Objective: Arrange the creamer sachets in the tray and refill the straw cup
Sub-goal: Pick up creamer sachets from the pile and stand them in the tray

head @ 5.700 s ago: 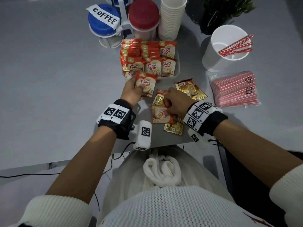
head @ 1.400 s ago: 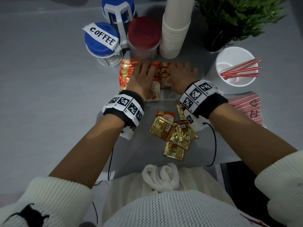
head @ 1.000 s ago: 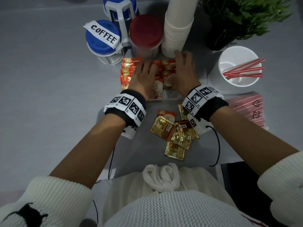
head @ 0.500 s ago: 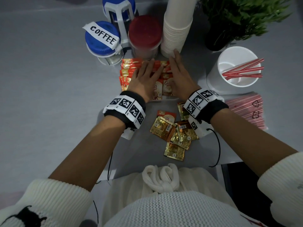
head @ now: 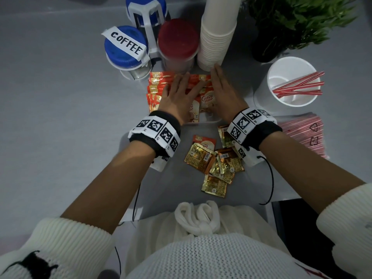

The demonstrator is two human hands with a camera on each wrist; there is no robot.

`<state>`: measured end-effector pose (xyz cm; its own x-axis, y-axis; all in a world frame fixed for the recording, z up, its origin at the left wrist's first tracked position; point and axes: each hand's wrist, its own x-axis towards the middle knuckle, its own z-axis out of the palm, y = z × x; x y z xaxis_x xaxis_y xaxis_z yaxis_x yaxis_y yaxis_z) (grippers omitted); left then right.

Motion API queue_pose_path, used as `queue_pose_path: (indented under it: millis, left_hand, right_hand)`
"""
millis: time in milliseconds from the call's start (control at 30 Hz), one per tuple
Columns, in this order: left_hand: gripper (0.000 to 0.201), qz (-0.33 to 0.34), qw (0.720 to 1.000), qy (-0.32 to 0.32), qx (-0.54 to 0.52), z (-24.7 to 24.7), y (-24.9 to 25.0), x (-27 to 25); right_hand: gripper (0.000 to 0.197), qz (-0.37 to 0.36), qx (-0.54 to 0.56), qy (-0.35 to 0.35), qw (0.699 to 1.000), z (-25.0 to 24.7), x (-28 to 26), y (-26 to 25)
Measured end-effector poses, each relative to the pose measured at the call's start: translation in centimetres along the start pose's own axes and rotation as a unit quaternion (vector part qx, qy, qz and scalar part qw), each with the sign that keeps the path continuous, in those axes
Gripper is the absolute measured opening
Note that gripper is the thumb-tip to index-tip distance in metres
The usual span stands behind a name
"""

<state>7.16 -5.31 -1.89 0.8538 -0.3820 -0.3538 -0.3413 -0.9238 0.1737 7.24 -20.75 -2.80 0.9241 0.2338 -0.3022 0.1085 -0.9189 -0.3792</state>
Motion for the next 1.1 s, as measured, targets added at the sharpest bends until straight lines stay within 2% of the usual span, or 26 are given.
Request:
queue_pose_path:
  millis: [100, 300, 567, 767, 833, 933, 1000, 1100]
  left_hand:
    - [0.094, 0.001, 1.000, 0.003, 0.004, 0.1, 0.0, 0.1]
    - [0.090, 0.005, 1.000, 0.005, 0.014, 0.2, 0.0, 0.2]
    - [0.097, -0.001, 1.000, 0.000, 0.001, -0.3, 0.0, 0.0]
    - [0.085, 0.011, 0.999, 0.024, -0.036, -1.5, 0.3, -1.1]
    - [0.076, 0.025, 0.996, 0.057, -0.057, -1.8, 0.5, -1.7]
    - [0.053, 0.041, 0.985, 0.129, -0.105, -2.1, 0.6, -3.0]
    - [0.035, 0.052, 0.978, 0.147, -0.138, -2.0, 0.8, -3.8]
    - [0.017, 0.072, 0.977, 0.116, -0.163, -1.2, 1.1, -5.1]
  right_hand:
    - [0.094, -0.012, -0.022, -0.015, 1.000, 0.3, 0.1, 0.0]
    - [0.099, -0.040, -0.027, -0.063, 0.997, 0.4, 0.0, 0.3]
    - [0.100, 0.001, 0.005, -0.022, 1.000, -0.1, -0.4, -0.2]
    - [0.101, 0.011, 0.038, 0.018, 0.999, -1.5, -1.7, 0.3]
    - [0.094, 0.007, 0.042, 0.046, 0.998, -1.7, -2.5, 0.3]
    - [0.068, -0.011, 0.033, 0.077, 0.996, -1.9, -4.0, -0.5]
    - [0.046, -0.019, 0.005, 0.044, 0.999, -1.8, -5.0, -1.3]
    - [0.023, -0.008, -0.008, -0.029, 0.999, -0.7, -6.8, -2.3]
